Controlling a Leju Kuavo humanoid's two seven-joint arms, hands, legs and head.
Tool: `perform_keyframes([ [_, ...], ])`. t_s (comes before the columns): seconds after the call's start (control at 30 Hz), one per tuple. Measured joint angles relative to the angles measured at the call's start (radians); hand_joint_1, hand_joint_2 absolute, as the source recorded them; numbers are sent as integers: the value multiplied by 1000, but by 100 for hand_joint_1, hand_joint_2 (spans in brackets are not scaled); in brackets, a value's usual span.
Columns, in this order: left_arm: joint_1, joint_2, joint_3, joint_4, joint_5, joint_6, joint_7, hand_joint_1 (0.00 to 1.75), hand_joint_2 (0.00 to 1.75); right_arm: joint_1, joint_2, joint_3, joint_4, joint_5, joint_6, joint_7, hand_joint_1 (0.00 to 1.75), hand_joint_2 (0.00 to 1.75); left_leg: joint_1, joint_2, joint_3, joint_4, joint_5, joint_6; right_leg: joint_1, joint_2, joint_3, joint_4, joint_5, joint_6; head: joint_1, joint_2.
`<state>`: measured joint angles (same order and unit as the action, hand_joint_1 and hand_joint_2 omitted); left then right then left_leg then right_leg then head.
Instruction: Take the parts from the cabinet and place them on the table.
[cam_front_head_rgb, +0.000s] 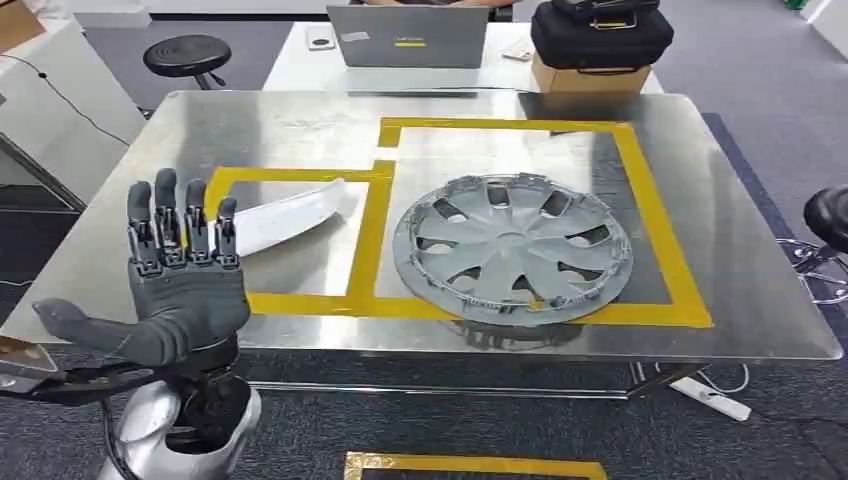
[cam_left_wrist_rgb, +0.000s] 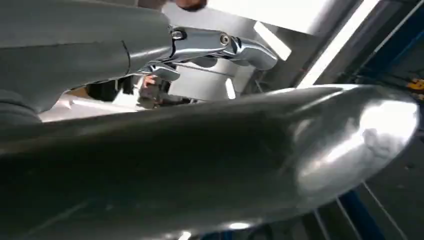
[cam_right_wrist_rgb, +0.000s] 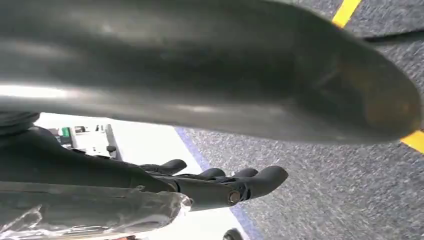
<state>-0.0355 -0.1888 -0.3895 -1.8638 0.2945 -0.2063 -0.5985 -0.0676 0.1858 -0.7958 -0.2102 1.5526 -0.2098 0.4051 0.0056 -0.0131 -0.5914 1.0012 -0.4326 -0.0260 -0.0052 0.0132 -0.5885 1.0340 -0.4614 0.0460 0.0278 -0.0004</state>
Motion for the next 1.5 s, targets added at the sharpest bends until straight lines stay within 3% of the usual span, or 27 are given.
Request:
perform_keyframes([
  [0.07,15,-9,3,-21,3,-7,0,0,0,0,0,0,0,0,-1,-2,0,0,3,1,-1,5,-8,-14,-6,-2,3,-6,6,-16,1,0],
  [0.1,18,-11,4,-28,2,-13,4,0,0,0,0,0,0,0,-8,-2,0,0,2,2,-14,36,-34,-18,-6,-2,3,-6,7,-22,-4,0],
  [0.2,29,-11,7,-32,-16,-52,25,0,0,0,0,5,0,0,-33,-3,0,0,2,2,-120,256,-140,-24,-4,-5,1,-6,6,-30,-8,0],
  [0.23,36,-11,7,-32,-24,-64,25,0,0,1,0,4,0,0,-34,-3,0,0,2,2,-144,304,-152,-24,-4,-5,1,-6,6,-30,-9,0],
  [0.27,39,-10,7,-31,-35,-78,22,0,0,1,0,4,0,0,-34,-3,0,0,2,2,-145,305,-141,-23,-4,-4,1,-6,6,-30,-9,0],
  [0.3,39,-8,7,-31,-56,-92,19,0,0,1,0,4,0,0,-32,-5,0,0,2,2,-128,270,-109,-20,-3,-4,1,-6,6,-30,-9,0],
  [0.37,31,-5,-2,-28,-94,-120,19,0,0,0,0,4,0,-1,-25,-10,0,0,2,2,-39,103,-22,-12,-4,-3,4,-6,7,-27,-9,0],
  [0.4,27,-4,-5,-27,-100,-127,23,0,0,-1,0,4,0,-1,-23,-10,0,0,2,3,-1,38,-6,-8,-3,-2,4,-6,7,-23,-9,0],
  [0.43,21,-4,-8,-25,-106,-132,26,0,0,-2,0,4,0,-1,-21,-11,0,0,1,2,11,-1,-17,-6,5,-1,-2,3,3,-15,-10,0],
  [0.53,20,-2,-16,-20,-106,-135,26,0,0,-1,0,4,0,-1,-19,-11,0,0,-4,1,6,4,-12,11,0,-2,1,-12,12,3,-8,0],
  [0.6,17,-3,-20,-19,-106,-135,27,0,0,-1,0,4,0,-1,-17,-11,0,0,4,3,10,-4,-6,20,-1,-4,-11,10,-9,14,-6,0],
  [0.7,17,-3,-25,-15,-106,-135,27,0,0,-1,0,4,0,-1,-17,-11,0,0,3,5,9,-4,-7,27,-2,-5,-112,231,-118,22,0,0],
  [0.73,17,-2,-25,-12,-105,-137,29,0,0,1,0,4,0,-1,-16,-11,0,0,3,5,10,-4,-7,27,-3,-5,-139,285,-131,24,0,0],
  [0.77,17,-2,-25,-10,-95,-142,36,0,175,2,0,4,0,-2,-14,-11,0,0,3,5,10,-4,-7,27,-3,-5,-143,290,-120,25,-1,0],
  [0.83,17,-2,-25,-5,-66,-165,50,0,175,1,0,4,0,-3,-11,-11,0,0,4,4,12,-3,-6,26,-4,-5,-93,185,-51,24,-1,0],
  [0.87,17,-2,-25,-3,-57,-173,54,0,175,0,0,4,0,-3,-10,-11,0,0,6,4,14,-3,-6,25,-6,-5,-45,90,-7,24,0,0],
  [0.9,17,-2,-26,-1,-53,-177,55,0,175,-1,0,4,0,-4,-8,-11,0,0,4,4,15,-2,-6,18,-9,-5,-6,9,13,26,0,0],
  [0.93,16,-2,-25,1,-51,-180,56,0,175,-3,1,4,0,-4,-6,-11,0,0,-4,1,9,5,-6,11,-6,0,4,-7,9,19,0,0],
  [1.07,17,-2,-26,8,-61,-181,60,0,175,0,1,3,0,-4,-5,-10,0,0,1,1,6,-2,4,-9,-4,2,-10,-5,22,-11,-2,0],
  [1.13,15,-2,-25,8,-67,-174,60,0,175,-2,1,3,0,-4,-5,-10,0,0,1,3,-19,57,-63,-18,-6,-1,-17,-7,32,-26,-10,0],
  [1.2,16,0,-25,10,-74,-170,61,0,175,-3,1,3,0,-4,-5,-11,0,0,2,3,-76,201,-150,-21,-4,-3,-31,-7,42,-31,-11,0],
  [1.23,17,1,-25,11,-75,-169,61,0,175,-2,1,3,0,-4,-5,-11,0,0,1,3,-99,267,-179,-22,-3,-5,-40,-6,48,-32,-11,0],
  [1.27,17,2,-25,13,-75,-169,61,0,175,-2,1,3,0,-4,-5,-11,0,0,1,3,-103,290,-182,-20,-1,-5,-49,-6,55,-32,-11,0],
  [1.33,17,5,-24,14,-75,-169,61,0,175,-2,1,3,0,-4,-5,-12,0,0,1,3,-43,211,-136,-13,1,-5,-67,-6,71,-31,-11,0],
  [1.4,15,4,-25,15,-74,-170,61,0,175,-3,1,3,0,-4,-2,-13,0,0,-1,3,67,51,-88,0,2,-3,-81,-6,88,-26,-11,0],
  [1.43,11,3,-26,15,-72,-173,61,0,175,-3,1,3,0,-4,-2,-13,0,0,-6,3,102,-8,-92,3,9,-2,-88,-2,94,-20,-12,0],
  [1.5,11,2,-25,16,-64,-179,61,0,175,-1,1,3,0,-4,2,-13,0,0,-9,0,85,-10,-79,12,5,-4,-97,-9,114,-7,-11,0],
])
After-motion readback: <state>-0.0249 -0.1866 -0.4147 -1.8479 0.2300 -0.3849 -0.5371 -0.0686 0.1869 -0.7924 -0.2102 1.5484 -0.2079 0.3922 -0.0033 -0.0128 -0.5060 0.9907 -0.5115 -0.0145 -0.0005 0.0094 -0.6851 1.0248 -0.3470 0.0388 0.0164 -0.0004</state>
